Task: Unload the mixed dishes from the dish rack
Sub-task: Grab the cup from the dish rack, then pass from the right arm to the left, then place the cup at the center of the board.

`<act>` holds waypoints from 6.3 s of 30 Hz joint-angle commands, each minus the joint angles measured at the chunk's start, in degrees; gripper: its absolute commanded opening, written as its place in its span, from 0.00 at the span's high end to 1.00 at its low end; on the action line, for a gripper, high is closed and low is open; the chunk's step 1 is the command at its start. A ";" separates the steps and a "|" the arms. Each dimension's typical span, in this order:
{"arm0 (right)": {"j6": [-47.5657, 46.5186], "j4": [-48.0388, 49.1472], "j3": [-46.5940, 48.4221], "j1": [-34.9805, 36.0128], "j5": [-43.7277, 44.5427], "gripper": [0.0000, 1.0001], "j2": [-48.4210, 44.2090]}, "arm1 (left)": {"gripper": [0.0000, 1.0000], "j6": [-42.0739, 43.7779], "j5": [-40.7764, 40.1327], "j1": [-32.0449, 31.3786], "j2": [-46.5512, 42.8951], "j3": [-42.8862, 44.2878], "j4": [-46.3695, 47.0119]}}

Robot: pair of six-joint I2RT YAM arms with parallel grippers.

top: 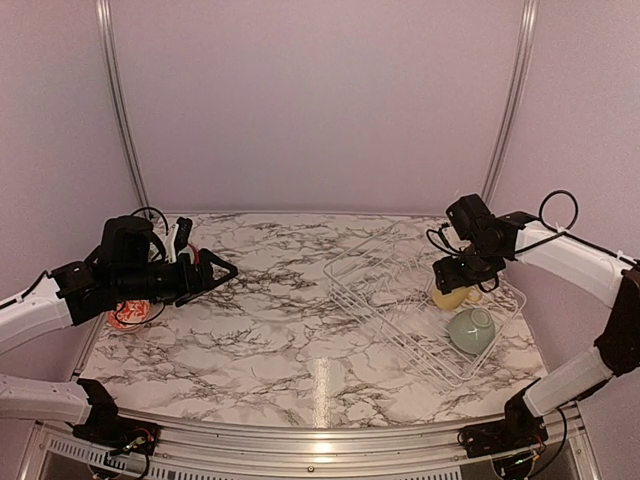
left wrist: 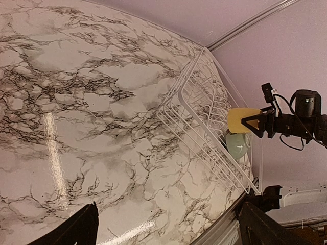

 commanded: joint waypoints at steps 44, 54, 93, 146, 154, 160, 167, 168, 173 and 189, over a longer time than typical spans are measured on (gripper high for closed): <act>19.83 33.57 12.12 6.30 -51.04 1.00 -3.61 | 0.01 -13.74 7.30 -3.24 -2.93 -4.34 25.44; 30.38 51.48 13.76 19.31 -55.48 1.00 6.36 | 0.04 -19.49 12.34 -5.52 2.11 -7.14 50.04; 35.27 62.67 14.10 24.09 -60.49 1.00 12.88 | 0.36 -22.84 15.43 -7.66 9.51 -8.01 56.21; 14.39 32.38 7.30 17.66 -35.78 0.01 2.90 | 1.00 0.11 -22.44 -7.81 8.46 17.39 -29.29; 13.95 31.40 6.45 17.58 -34.25 0.02 0.44 | 1.00 5.43 -30.19 -7.60 18.43 24.25 -37.22; 12.74 29.04 6.89 17.49 -31.66 0.01 -1.77 | 1.00 9.74 -36.04 -5.76 26.06 29.12 -41.68; 12.63 28.85 5.47 17.34 -30.39 0.02 -4.11 | 1.00 14.86 -34.63 -4.35 34.06 32.47 -43.39; 12.69 28.87 5.34 17.27 -30.53 0.02 -4.27 | 1.00 15.16 -34.28 -4.12 35.13 32.65 -43.31; 12.84 28.99 5.16 16.94 -31.36 0.02 -4.36 | 1.00 15.95 -35.01 -3.56 38.09 33.18 -43.40; 12.90 29.31 5.14 16.67 -30.75 0.01 -3.67 | 0.99 19.74 -29.42 -0.34 41.91 32.63 -39.35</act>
